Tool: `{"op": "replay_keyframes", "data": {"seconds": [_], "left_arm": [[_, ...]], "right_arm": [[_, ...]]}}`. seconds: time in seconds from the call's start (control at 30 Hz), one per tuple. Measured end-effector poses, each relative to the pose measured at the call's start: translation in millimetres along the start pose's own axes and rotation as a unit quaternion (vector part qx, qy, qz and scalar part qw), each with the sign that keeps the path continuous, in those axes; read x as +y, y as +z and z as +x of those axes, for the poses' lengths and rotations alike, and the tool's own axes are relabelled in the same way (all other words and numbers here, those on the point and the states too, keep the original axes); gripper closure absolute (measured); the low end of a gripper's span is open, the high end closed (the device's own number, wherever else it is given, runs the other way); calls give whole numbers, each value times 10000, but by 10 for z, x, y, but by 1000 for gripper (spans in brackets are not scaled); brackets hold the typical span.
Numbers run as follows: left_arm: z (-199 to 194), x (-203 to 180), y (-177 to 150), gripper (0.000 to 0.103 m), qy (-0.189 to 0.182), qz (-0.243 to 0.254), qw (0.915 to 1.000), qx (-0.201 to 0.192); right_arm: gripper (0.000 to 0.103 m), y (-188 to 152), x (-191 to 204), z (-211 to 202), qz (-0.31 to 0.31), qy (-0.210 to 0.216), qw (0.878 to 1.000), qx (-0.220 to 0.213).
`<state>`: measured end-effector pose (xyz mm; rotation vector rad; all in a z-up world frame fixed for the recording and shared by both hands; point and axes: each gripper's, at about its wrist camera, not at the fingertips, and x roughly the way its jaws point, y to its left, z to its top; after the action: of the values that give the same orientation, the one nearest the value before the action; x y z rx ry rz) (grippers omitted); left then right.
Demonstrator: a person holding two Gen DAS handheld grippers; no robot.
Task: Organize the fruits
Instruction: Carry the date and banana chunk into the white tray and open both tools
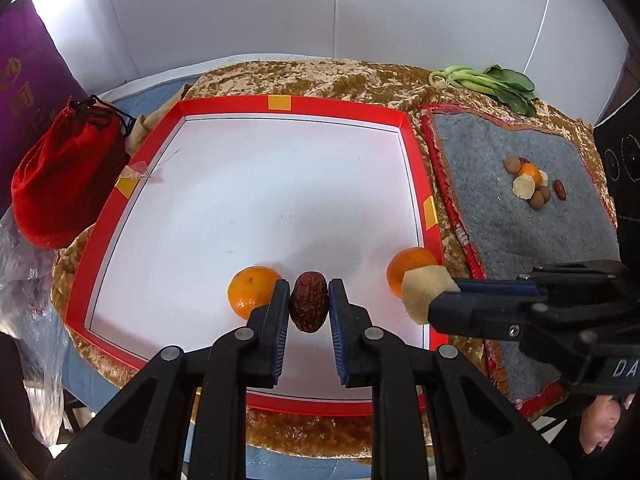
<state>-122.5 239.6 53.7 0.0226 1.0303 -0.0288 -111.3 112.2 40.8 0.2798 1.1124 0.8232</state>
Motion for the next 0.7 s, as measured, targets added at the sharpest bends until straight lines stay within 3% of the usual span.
{"op": "replay_keyframes", "data": {"seconds": [0.47, 0.63, 0.7], "left_arm": [[40, -38, -9, 85, 46, 161, 9998, 89], [29, -46, 10, 85, 269, 246, 9993, 5], [15, -26, 27, 76, 238, 168, 9996, -39]], "right_arm": [[87, -95, -19, 229, -140, -296, 9983, 480], [83, -69, 19, 128, -208, -276, 9984, 439], [83, -51, 18, 34, -234, -226, 9988, 367]]}}
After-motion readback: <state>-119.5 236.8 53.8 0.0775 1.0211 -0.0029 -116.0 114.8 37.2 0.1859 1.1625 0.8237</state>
